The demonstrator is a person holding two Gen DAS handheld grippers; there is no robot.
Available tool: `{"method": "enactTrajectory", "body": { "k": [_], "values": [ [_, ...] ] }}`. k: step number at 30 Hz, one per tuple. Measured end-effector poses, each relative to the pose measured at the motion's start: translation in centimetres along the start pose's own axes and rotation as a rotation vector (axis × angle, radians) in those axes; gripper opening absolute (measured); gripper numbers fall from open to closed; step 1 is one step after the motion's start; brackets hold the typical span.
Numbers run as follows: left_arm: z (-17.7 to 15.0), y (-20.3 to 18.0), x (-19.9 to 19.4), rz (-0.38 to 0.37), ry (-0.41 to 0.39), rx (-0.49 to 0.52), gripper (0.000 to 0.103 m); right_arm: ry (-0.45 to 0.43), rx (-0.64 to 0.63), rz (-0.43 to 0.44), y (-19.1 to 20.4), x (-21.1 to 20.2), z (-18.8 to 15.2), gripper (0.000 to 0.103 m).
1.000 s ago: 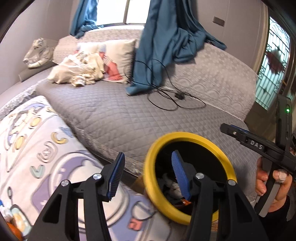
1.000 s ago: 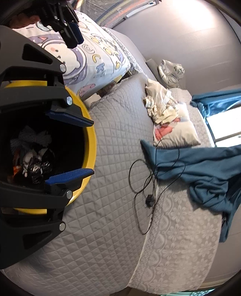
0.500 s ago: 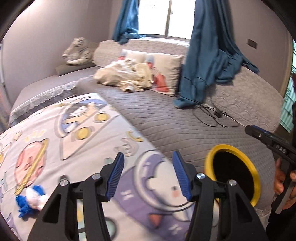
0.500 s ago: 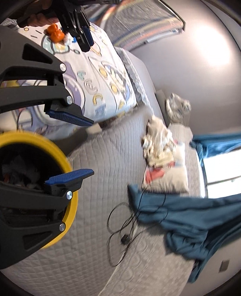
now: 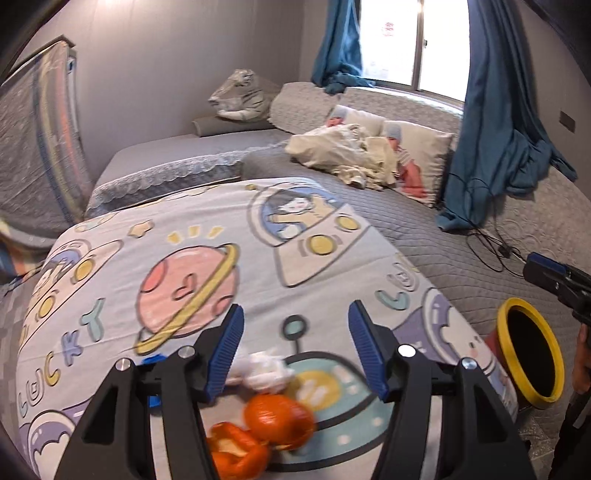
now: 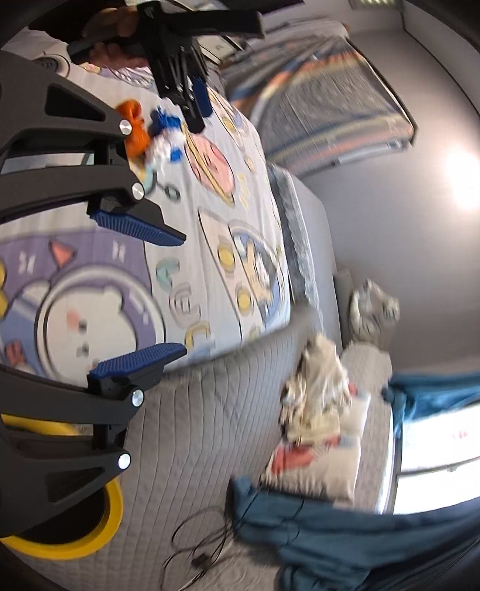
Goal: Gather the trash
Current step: 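Move both open tools back over the trash pile on the bed, then grasp the blue glove with the left tool while the right tool grasps an orange peel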
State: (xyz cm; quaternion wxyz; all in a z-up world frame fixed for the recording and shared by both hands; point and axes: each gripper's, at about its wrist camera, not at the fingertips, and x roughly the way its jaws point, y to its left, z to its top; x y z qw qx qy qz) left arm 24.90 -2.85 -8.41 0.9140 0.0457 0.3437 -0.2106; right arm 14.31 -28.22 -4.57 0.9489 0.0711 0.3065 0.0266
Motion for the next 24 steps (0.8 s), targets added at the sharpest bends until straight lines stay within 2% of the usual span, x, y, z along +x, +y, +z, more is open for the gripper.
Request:
{"method": "enactTrajectory", "body": {
  "k": [5,12,19,24],
  "values": [
    [-1.2,4.5,-0.4,0.057,0.008,-0.035,0.058,0.052,-0.079,0.099,5.5,2.4,-0.4,0.053],
    [-3.3,8.4,-0.3,0.095,0.037,-0.086,0.058,0.145,-0.178,0.193,11.3,5.5,-2.4,0.053],
    [-5.2,10.2,0.6,0.101,0.084,-0.09,0.059,0.242,-0.238,0.246,14.3,7.8,-4.6,0.053],
    [-6.1,10.8,1.3,0.08,0.125,-0.077,0.059,0.29,-0.277,0.258,15.5,8.7,-5.7,0.052]
  ]
}}
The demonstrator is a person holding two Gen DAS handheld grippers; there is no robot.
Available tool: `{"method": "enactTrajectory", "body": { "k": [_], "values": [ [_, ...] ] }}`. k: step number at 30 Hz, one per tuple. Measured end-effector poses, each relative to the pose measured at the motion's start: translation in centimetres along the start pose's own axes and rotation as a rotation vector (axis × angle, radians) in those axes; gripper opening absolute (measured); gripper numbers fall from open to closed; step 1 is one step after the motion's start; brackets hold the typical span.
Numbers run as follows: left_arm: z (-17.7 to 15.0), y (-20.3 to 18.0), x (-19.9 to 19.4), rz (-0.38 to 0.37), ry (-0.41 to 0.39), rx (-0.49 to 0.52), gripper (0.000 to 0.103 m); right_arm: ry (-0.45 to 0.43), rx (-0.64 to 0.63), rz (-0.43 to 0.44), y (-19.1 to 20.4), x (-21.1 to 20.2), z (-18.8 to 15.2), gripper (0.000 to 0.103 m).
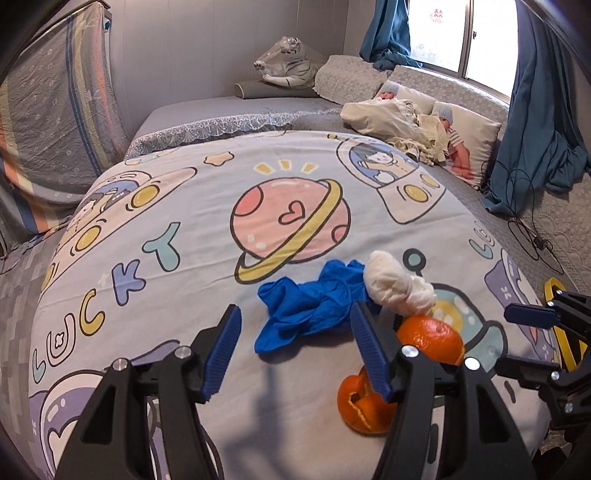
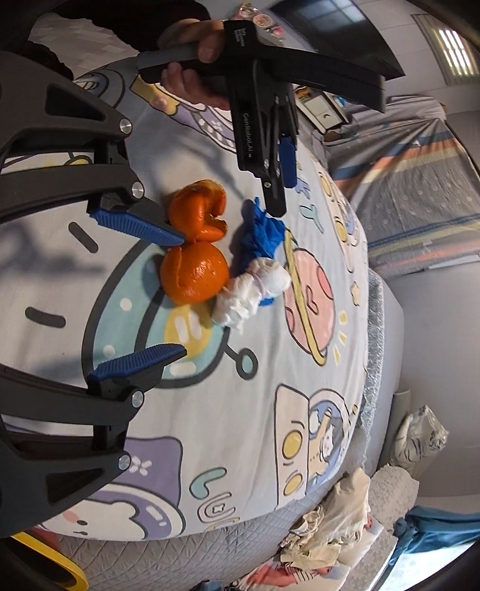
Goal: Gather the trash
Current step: 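Grasp the blue glove with the left tool while the right tool grasps an orange peel, then carry the blue glove and orange peel in both tools over the yellow bin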
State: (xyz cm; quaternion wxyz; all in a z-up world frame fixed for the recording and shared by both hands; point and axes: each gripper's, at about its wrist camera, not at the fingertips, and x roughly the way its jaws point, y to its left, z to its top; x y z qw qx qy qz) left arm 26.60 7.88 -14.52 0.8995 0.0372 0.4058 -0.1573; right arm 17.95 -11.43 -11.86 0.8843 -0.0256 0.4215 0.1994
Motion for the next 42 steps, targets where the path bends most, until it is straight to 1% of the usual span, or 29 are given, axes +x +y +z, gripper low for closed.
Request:
{"method": "enactTrajectory", "body": {
  "k": [11,23,25,26,28,30,31,32,34,35,36,37,39,42],
  "values": [
    [-0.2,-0.1,2.4,-0.016,0.061,0.013,0.059,0.077,-0.014,0.009,0.7,2.8,-0.1,0.052],
    [0.6,0.0,4.8,-0.038,0.107,0.006,0.059,0.114,-0.042,0.02,1.1,5.4,1.1,0.052],
    [0.8,0.1,5.2,-0.042,0.112,0.007,0.059,0.125,-0.045,0.031,1.1,6.0,1.4,0.05],
    [0.9,0.1,5.4,-0.04,0.113,0.006,0.059,0.13,-0.047,0.037,1.0,6.2,1.5,0.047],
    [1.2,0.0,5.7,-0.042,0.116,0.003,0.059,0.131,-0.045,0.045,1.0,6.5,1.8,0.044],
    [1.4,-0.1,6.0,-0.046,0.121,0.003,0.058,0.128,-0.05,0.038,1.0,6.9,2.1,0.041],
    [1.5,-0.1,6.2,-0.047,0.122,0.002,0.053,0.128,-0.048,0.04,0.9,7.0,2.3,0.04],
    [1.7,-0.2,6.4,-0.054,0.125,0.003,0.05,0.129,-0.044,0.043,0.8,7.2,2.4,0.037],
    [2.1,-0.4,6.5,-0.057,0.122,0.008,0.036,0.123,-0.033,0.042,0.4,7.4,2.8,0.034],
    [2.4,-0.6,6.5,-0.06,0.116,0.013,0.033,0.117,-0.03,0.04,0.2,7.5,2.9,0.032],
    [2.7,-0.7,6.5,-0.057,0.111,0.015,0.027,0.113,-0.029,0.037,0.1,7.5,3.1,0.03],
    [3.0,-0.7,6.5,-0.051,0.104,0.013,0.019,0.108,-0.03,0.031,-0.1,7.6,3.4,0.03],
    [3.7,-0.3,6.6,-0.041,0.097,-0.002,0.01,0.098,-0.022,0.026,-0.6,7.7,3.9,0.029],
    [4.6,0.7,7.2,-0.042,0.105,-0.043,0.007,0.084,-0.003,0.009,-1.7,7.9,4.8,0.028]
  ]
}}
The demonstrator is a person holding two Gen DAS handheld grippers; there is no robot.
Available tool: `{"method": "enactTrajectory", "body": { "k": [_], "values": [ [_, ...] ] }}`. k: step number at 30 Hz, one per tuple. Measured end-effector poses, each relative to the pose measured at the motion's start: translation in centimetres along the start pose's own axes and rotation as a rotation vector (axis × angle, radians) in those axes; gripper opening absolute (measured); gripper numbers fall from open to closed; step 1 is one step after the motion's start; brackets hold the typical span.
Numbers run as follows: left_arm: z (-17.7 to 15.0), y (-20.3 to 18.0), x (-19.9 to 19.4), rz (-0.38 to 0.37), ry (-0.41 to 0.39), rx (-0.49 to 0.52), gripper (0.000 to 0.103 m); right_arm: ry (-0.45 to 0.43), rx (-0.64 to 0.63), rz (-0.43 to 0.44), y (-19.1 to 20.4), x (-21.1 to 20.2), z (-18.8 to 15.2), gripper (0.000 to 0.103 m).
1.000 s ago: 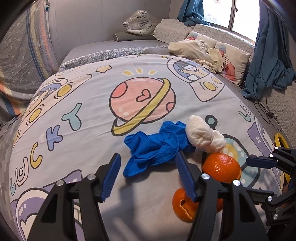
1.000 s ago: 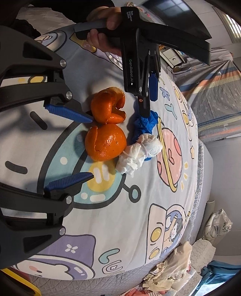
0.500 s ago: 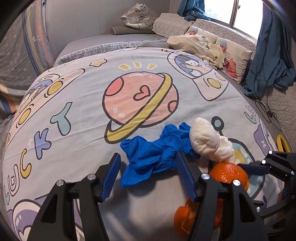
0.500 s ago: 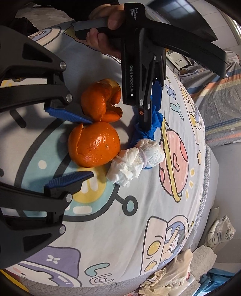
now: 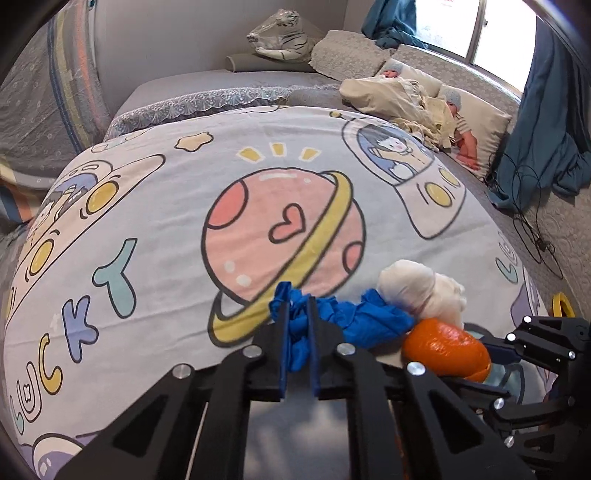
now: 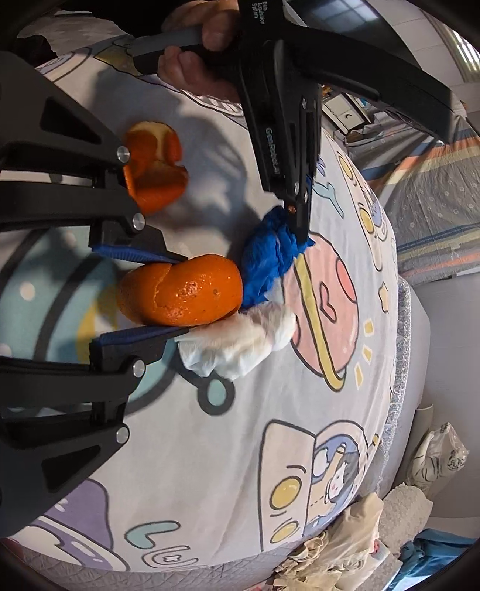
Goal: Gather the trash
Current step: 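Carry the blue glove and orange peel in both tools over the yellow bin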
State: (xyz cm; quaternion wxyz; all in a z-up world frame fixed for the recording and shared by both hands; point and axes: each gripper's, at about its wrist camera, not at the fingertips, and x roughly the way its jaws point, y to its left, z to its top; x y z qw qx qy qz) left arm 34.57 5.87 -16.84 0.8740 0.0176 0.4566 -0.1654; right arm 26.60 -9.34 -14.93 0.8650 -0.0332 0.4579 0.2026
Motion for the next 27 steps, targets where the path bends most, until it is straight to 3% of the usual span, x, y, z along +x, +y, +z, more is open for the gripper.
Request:
{"method": "enactTrajectory", "body": {
  "k": [12,19,27],
  "values": [
    [0.8,0.4,0.7,-0.002,0.011,-0.022,0.006,-0.084,0.135,-0.079,-5.9,-1.1,3.1,0.028],
    [0.9,-0.8,-0.6,-0.015,-0.023,-0.009,0.005,-0.136,0.193,-0.104,-8.2,-3.9,2.2,0.028],
    [1.2,-2.0,-4.1,-0.033,-0.092,-0.003,0.004,-0.215,0.203,-0.105,-8.0,-8.3,1.1,0.028]
  ]
}}
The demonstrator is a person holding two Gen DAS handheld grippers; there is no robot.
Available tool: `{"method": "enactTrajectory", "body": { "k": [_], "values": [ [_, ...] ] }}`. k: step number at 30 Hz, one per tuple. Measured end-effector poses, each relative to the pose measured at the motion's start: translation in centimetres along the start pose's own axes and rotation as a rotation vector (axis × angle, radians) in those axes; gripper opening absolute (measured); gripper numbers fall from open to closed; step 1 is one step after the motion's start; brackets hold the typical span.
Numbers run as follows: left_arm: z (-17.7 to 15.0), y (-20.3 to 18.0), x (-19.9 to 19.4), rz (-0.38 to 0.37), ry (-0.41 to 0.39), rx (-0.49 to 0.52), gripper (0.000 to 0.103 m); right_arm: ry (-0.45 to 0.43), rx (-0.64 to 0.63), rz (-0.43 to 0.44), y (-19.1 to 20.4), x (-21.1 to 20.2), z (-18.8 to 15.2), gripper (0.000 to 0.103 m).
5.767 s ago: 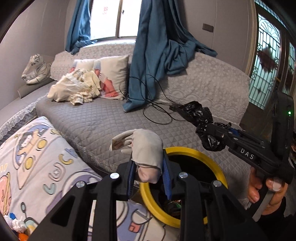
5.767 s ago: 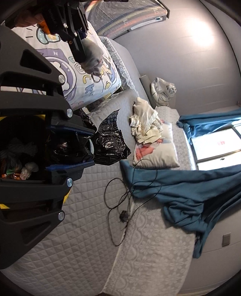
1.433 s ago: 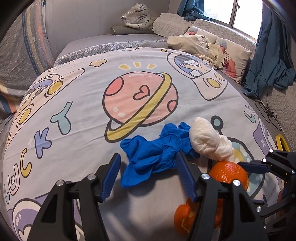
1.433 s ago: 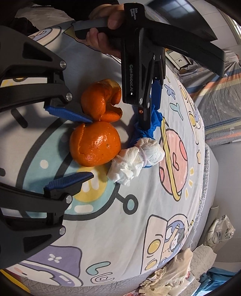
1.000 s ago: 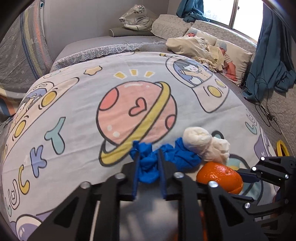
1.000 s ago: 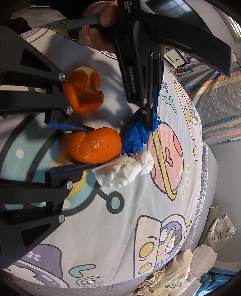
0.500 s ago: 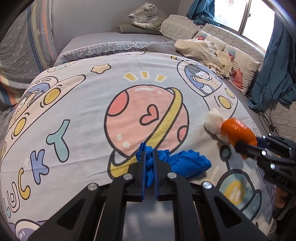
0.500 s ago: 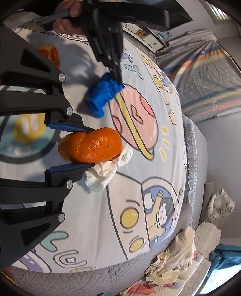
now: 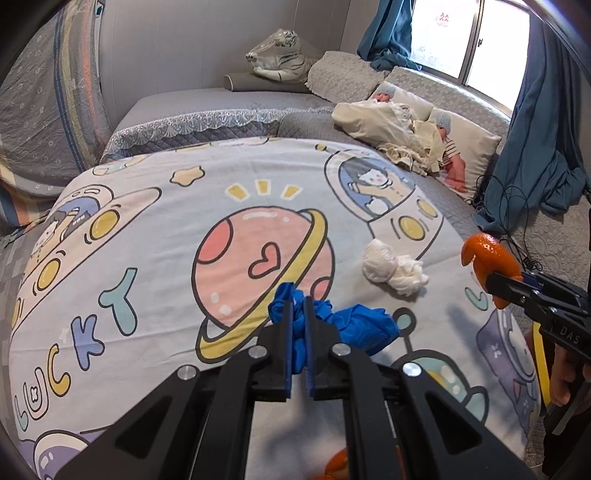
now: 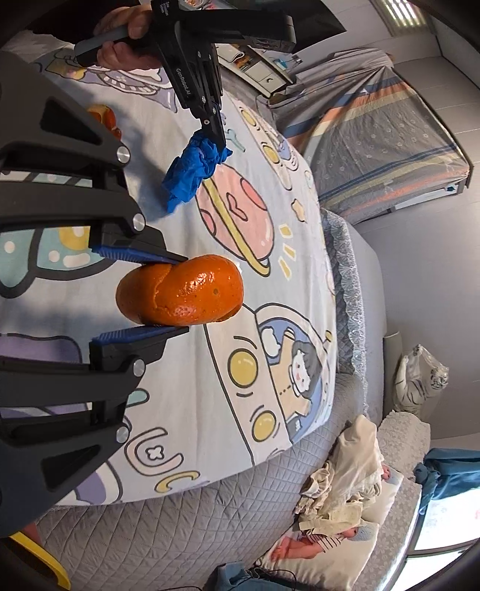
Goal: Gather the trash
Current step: 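Carry the blue glove and orange peel in both tools over the yellow bin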
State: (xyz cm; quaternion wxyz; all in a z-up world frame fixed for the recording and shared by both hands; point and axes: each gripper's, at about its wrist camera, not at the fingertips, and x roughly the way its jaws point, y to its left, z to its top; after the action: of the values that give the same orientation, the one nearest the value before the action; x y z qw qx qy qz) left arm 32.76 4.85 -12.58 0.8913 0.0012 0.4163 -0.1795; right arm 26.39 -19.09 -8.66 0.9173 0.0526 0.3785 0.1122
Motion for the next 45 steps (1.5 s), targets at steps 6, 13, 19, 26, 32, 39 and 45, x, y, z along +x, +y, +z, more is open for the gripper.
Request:
{"method": "enactTrajectory", "body": {
  "k": [6,13,19,26,32,39,45],
  "values": [
    [0.5,-1.0,-3.5,0.019,-0.054,-0.01,0.004,-0.089,0.007,-0.002,-0.1,-4.5,0.5,0.028],
    [0.0,-3.5,-8.0,0.003,-0.122,-0.005,0.004,-0.181,0.006,-0.021,-0.6,-10.0,0.4,0.028],
    [-0.7,-7.4,-11.0,-0.033,-0.171,0.026,0.004,-0.245,0.02,-0.048,-1.8,-14.7,-0.7,0.028],
    [-1.1,-13.1,-13.6,-0.116,-0.217,0.091,0.004,-0.313,0.055,-0.117,-4.5,-19.8,-2.5,0.028],
    [-1.5,-17.8,-14.2,-0.209,-0.214,0.153,0.004,-0.346,0.115,-0.184,-7.9,-22.9,-4.9,0.028],
    [-2.0,-24.4,-13.8,-0.309,-0.201,0.264,0.004,-0.362,0.208,-0.293,-12.5,-26.0,-8.6,0.028],
    [-2.9,-30.2,-12.8,-0.384,-0.186,0.367,0.004,-0.344,0.313,-0.4,-17.2,-28.1,-12.5,0.028]
  ]
}}
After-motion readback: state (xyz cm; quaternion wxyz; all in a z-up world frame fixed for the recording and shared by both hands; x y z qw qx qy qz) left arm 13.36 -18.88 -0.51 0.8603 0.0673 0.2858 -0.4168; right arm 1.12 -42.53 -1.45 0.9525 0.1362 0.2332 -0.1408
